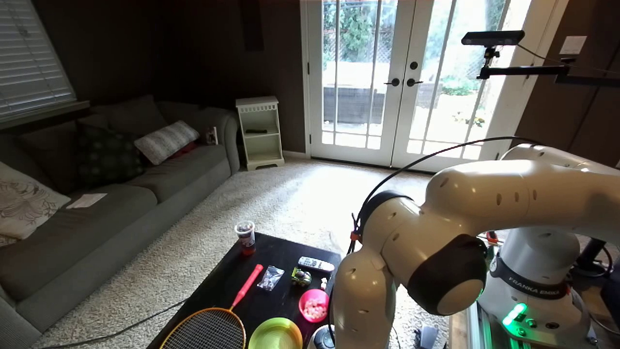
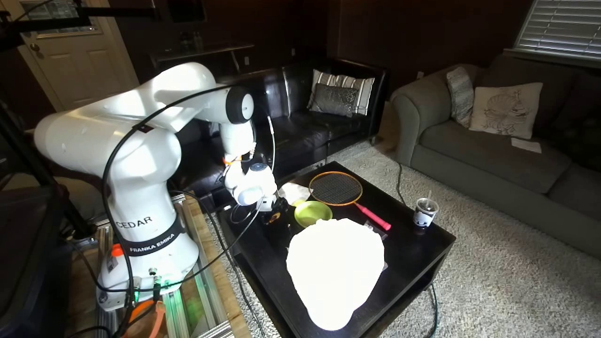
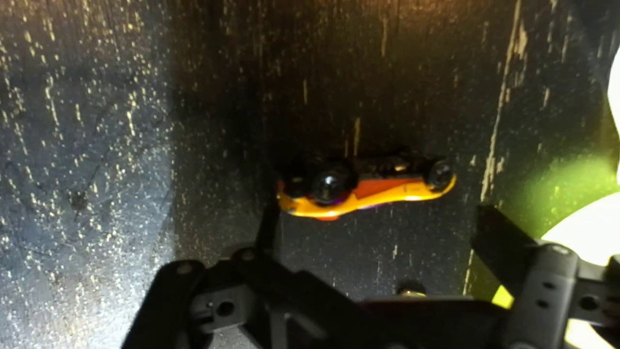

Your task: Slightly shift the orange object to the right

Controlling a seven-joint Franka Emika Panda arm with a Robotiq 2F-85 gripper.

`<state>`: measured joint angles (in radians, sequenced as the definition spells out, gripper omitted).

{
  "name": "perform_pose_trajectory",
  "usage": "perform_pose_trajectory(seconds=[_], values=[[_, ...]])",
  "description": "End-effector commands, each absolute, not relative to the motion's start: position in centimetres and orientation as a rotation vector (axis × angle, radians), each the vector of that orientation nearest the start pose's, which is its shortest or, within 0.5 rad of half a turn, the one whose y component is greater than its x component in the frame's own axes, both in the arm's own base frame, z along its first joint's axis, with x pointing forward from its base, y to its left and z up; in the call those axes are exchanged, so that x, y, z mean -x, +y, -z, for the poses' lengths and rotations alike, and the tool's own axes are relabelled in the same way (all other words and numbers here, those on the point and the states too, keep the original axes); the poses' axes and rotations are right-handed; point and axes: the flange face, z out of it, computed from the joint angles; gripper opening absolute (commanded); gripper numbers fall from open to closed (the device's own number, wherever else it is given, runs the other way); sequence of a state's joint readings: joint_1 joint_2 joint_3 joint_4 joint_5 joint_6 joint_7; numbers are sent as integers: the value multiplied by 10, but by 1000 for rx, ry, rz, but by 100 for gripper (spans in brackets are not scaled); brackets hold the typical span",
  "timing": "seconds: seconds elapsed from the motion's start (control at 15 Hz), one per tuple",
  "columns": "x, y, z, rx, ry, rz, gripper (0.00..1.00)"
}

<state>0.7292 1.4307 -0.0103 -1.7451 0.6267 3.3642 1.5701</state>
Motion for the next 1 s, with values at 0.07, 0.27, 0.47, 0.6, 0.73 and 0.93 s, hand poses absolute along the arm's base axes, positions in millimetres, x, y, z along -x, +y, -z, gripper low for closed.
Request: perform_pose_trajectory(seconds=[0.07, 0.27, 0.47, 0.6, 0.73, 0.93], values=[[-412, 282, 178, 2324, 1946, 219, 100], [-415, 287, 178, 2358, 1929, 216, 100], [-417, 289, 178, 2384, 1919, 219, 98], [-419, 290, 178, 2393, 1919, 220, 99], [-420, 289, 178, 2394, 1927, 214, 99], [-420, 287, 179, 2396, 1945, 204, 100]])
